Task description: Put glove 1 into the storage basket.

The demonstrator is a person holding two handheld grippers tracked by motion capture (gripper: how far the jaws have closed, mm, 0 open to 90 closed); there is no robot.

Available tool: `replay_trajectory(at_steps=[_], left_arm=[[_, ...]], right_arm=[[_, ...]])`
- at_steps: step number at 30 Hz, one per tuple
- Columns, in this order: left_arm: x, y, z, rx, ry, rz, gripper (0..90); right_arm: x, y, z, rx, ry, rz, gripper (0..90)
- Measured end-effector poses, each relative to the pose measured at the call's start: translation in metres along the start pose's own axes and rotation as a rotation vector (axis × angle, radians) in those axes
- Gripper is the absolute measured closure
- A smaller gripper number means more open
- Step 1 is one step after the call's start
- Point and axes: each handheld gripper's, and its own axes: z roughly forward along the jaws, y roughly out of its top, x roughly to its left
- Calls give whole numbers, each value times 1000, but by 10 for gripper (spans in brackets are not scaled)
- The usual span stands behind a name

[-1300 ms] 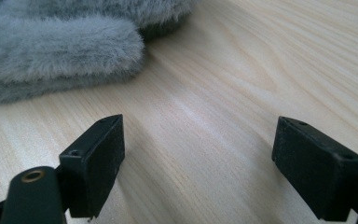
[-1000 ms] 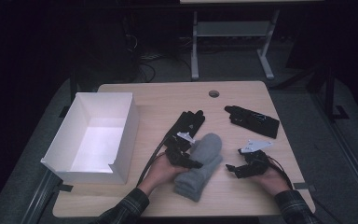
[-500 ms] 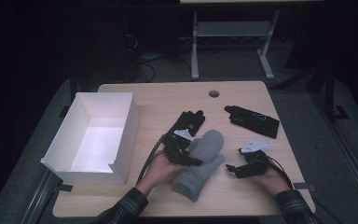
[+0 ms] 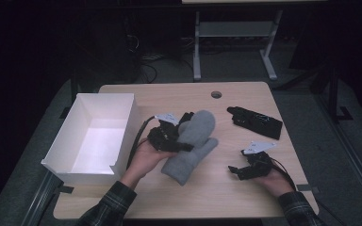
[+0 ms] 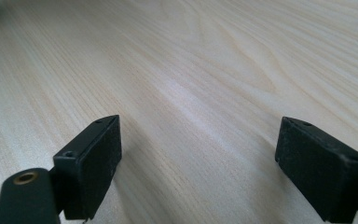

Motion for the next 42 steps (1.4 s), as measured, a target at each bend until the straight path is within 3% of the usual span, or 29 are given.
replay_trajectory(at_steps=[13,22,32,42], left_arm=[[3,35,-80,-47,81,9,743],[10,47,-129,-96,138,-8,742],[27,34,-192,-134,231,-59,743],[48,3,-232,-123,321,-128,742]], right_arm=[[0,0,0,1,-2,0,143],[0,0,0,1,-2,1,142],[0,0,0,2,-3,2,140],[0,0,0,0,-7,2,138]])
